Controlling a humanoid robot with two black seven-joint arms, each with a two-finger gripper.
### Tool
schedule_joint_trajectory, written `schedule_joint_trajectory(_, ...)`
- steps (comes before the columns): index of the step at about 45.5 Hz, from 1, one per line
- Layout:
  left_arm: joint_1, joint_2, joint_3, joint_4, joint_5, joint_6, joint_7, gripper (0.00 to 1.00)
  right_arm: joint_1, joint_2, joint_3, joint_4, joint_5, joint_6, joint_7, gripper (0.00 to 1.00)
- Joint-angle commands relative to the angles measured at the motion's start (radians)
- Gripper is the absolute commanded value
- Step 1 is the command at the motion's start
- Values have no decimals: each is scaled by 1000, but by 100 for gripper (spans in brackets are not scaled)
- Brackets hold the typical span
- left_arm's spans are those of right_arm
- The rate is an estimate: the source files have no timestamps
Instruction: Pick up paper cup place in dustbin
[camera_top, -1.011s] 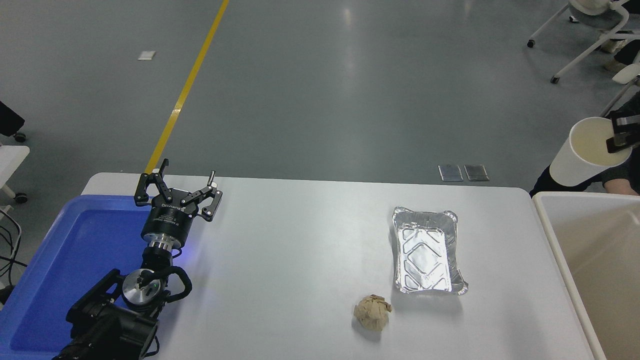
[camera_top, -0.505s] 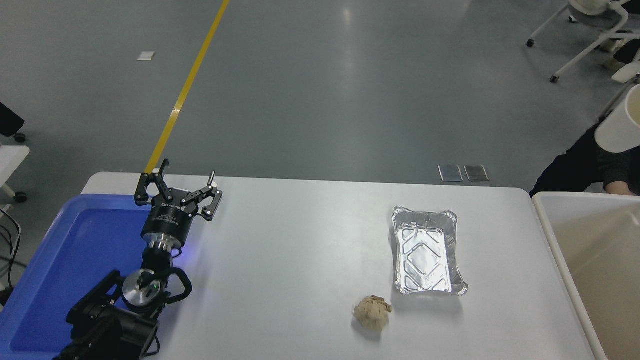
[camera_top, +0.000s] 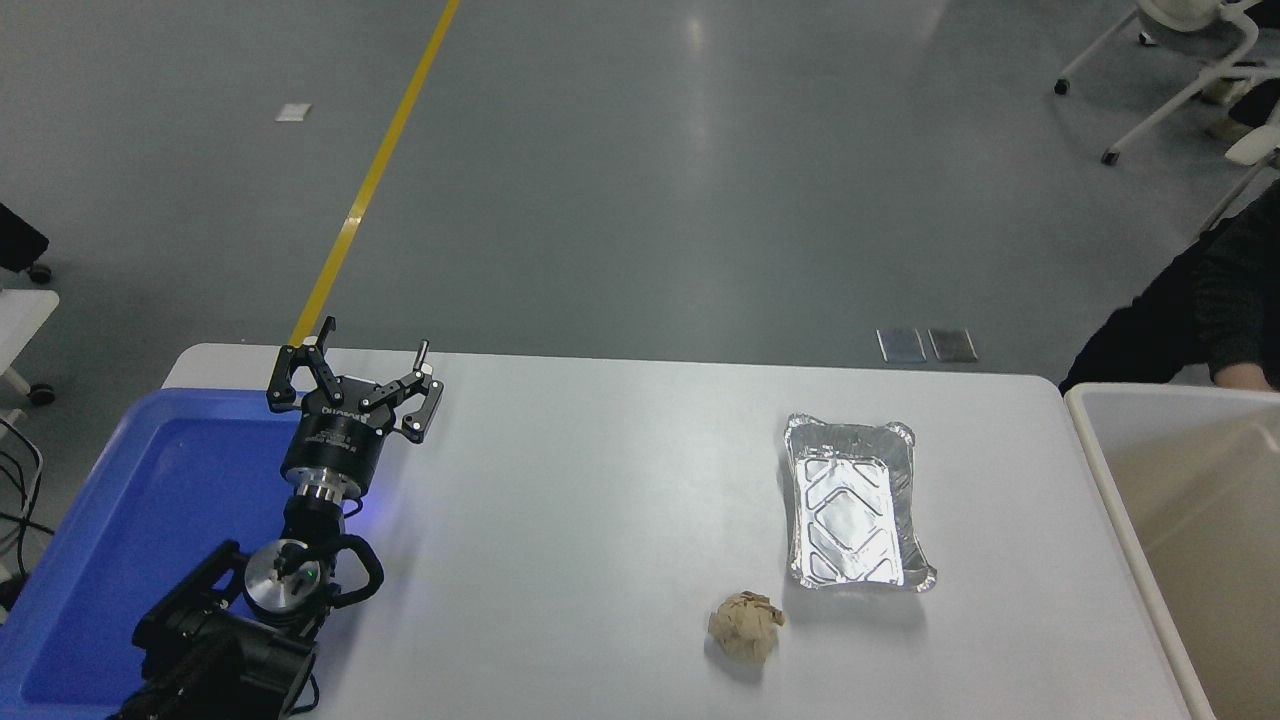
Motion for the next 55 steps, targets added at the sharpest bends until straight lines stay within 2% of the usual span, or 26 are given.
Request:
schedule_joint_trajectory(1, 0, 0, 0, 0, -1, 1, -2, 99, -384, 131, 310, -80, 93, -191, 5, 0)
schedule_joint_trajectory(7, -1, 0, 0, 0, -1, 1, 0, 99, -476, 270, 404, -195, 93, -253, 6, 0)
schedule_joint_trajectory(14, -1, 0, 0, 0, -1, 1, 0, 99, -516, 448, 460, -419, 93, -256, 6, 0)
schedule_joint_trajectory(21, -1, 0, 0, 0, -1, 1, -2, 99, -541, 556, 497, -545, 93, -254, 6, 0)
schedule_joint_trajectory(27, -1, 0, 0, 0, -1, 1, -2, 99, -567, 594, 526, -575, 93, -257, 6, 0)
schedule_joint_trajectory(50, -1, 0, 0, 0, -1, 1, -2, 99, -619, 625, 609, -580, 95, -259, 6, 0)
schedule_joint_trajectory(51, -1, 0, 0, 0, -1, 1, -2, 99, -620, 625, 611, -581, 95, -259, 6, 5)
schedule_joint_trajectory(52, -1, 0, 0, 0, -1, 1, -2, 99, -624, 625, 612, -580, 95, -256, 6, 27)
schedule_joint_trajectory(53, -1, 0, 0, 0, -1, 1, -2, 99, -627, 625, 614, -581, 95, -260, 6, 64)
schedule_joint_trajectory(54, -1, 0, 0, 0, -1, 1, -2, 99, -628, 625, 617, -581, 95, -260, 6, 88)
schedule_joint_trajectory(55, -1, 0, 0, 0, -1, 1, -2, 99, -630, 625, 621, -581, 95, -260, 6, 93)
